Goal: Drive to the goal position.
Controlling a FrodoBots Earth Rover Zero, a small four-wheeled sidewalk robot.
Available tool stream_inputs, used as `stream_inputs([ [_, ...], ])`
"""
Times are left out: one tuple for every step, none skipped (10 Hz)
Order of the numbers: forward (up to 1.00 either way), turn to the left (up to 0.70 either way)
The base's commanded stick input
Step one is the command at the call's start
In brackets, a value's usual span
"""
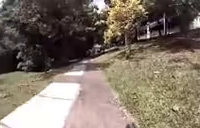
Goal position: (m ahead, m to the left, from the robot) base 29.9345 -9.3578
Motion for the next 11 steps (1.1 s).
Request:
stream_inputs([
  [1.0, 0.17],
  [1.0, 0.0],
  [1.0, 0.0],
  [1.0, 0.0],
  [1.0, 0.0],
  [1.0, 0.0],
  [1.0, 0.0],
  [1.0, 0.0],
  [1.0, 0.0],
  [1.0, 0.0],
  [1.0, 0.0],
])
